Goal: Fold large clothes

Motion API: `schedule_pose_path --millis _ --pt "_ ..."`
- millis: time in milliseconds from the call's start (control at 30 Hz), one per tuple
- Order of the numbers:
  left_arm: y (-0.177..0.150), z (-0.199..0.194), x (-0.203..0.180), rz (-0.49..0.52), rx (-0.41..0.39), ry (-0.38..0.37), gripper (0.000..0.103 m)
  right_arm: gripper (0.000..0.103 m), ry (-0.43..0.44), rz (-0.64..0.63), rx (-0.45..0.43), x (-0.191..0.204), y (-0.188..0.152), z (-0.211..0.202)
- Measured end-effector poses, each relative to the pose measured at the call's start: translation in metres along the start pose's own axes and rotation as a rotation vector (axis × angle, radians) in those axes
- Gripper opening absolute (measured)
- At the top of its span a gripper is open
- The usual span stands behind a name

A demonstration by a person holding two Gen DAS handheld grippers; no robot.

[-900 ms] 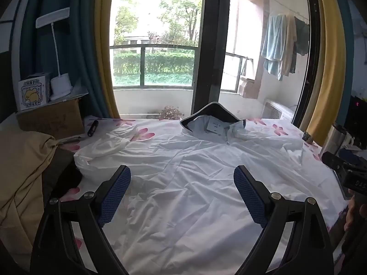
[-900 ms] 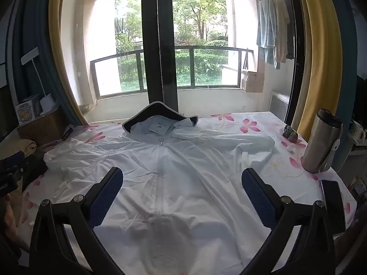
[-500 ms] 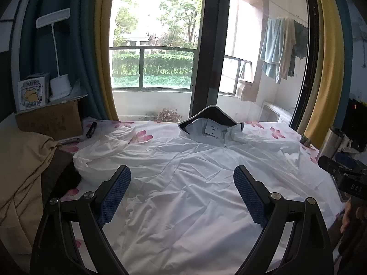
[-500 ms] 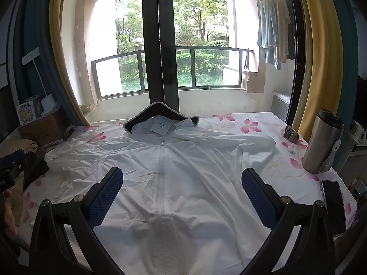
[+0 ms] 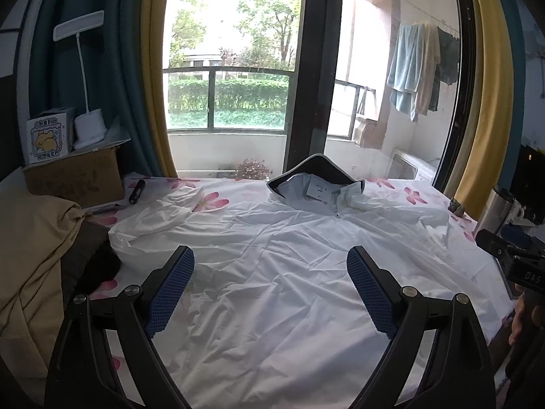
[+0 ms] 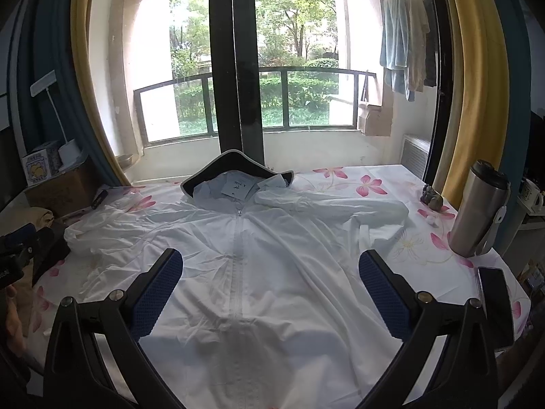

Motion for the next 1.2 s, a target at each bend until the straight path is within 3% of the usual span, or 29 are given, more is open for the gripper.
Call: schedule_pose_path --millis 200,533,1033,1200 --pt "0.001 0.001 0.0 -0.048 -0.018 -0.032 0.094 0.102 0.0 0.001 0.003 0.0 0.0 0.001" --pt "0.002 0.008 -0.002 -0.028 0.0 -0.004 0.094 0.102 0.002 0.005 0.014 -0.002 -0.001 0.007" --pt "0.009 0.041 -0.008 0.008 0.011 -0.033 0.094 0.102 -0.005 0.009 0.062 -0.014 0.001 0.045" --pt "0.006 0.07 -0.002 0.009 0.084 -0.001 0.094 0.102 -0.018 -0.012 0.094 -0.03 0.007 0.074"
Point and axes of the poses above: each gripper's, at about its wrist camera, not at the fingertips, and z roughly the way its jaws point, x to its left, y to its top, the point moved 7 cm from there along z, roughly the way its jaws point, and after that the axes turned 1 degree about -x, right-handed, at the moved point
